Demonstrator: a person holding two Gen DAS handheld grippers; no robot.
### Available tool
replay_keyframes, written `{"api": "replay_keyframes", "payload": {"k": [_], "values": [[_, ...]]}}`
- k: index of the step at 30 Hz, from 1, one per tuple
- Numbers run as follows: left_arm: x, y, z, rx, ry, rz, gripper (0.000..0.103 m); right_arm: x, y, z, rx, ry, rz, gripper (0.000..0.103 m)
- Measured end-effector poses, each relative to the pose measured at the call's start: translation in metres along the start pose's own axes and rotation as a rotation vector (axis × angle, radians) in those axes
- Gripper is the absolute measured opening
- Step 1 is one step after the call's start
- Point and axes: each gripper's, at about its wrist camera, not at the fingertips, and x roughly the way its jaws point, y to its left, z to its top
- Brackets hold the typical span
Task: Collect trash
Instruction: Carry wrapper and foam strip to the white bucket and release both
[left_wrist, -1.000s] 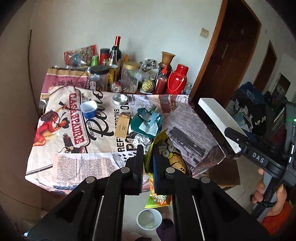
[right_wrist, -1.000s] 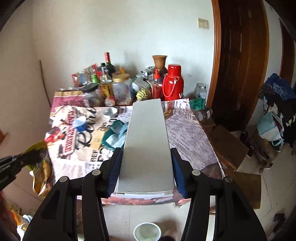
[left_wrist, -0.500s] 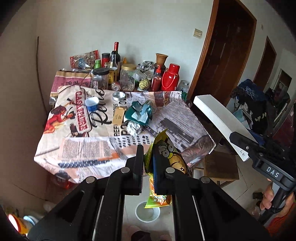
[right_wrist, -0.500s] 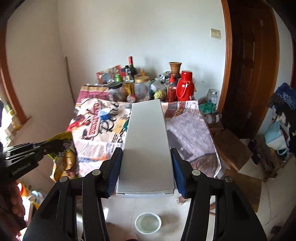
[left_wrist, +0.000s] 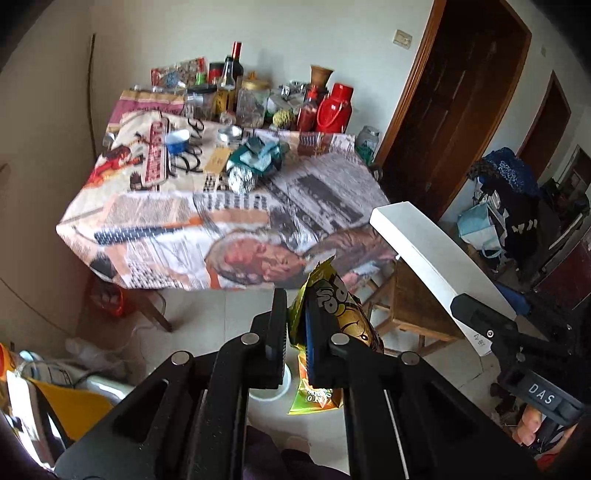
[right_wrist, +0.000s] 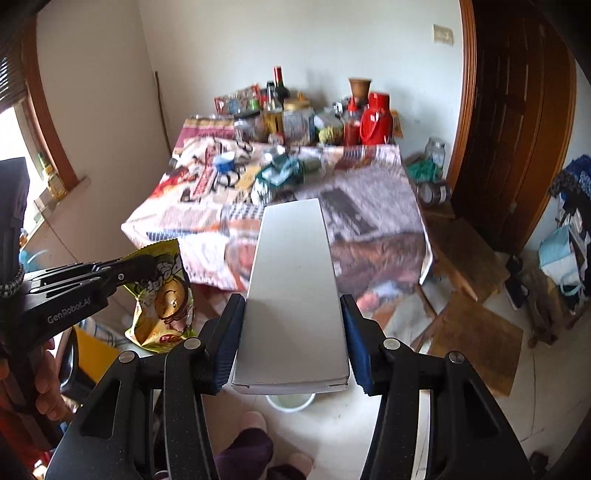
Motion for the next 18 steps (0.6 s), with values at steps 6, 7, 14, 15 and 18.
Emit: {"api": "replay_keyframes", "payload": {"k": [6,7,14,15,18], "values": [[0.044,0.005,-0.031,-0.029,0.109,0.016,0.007,0.029,-0.011,-0.033,0.024,0.097,0.0,0.048],[0.053,0.009,-0.036,-0.03,0.128,0.019,0.007,0.04,-0.012,-0.039,0.028,0.119,-0.006,0.048],[0.135,0.038,-0.079,-0.035,0.266,0.037,0.007,0.117,-0.02,-0.093,0.083,0.263,-0.028,0.048],[0.147,0.043,-0.086,-0.035,0.284,0.04,0.007,0.126,-0.02,-0.101,0.09,0.278,-0.029,0.048],[0.186,0.058,-0.109,-0.024,0.342,0.071,0.007,0.158,-0.021,-0.125,0.114,0.318,-0.039,0.048]]}}
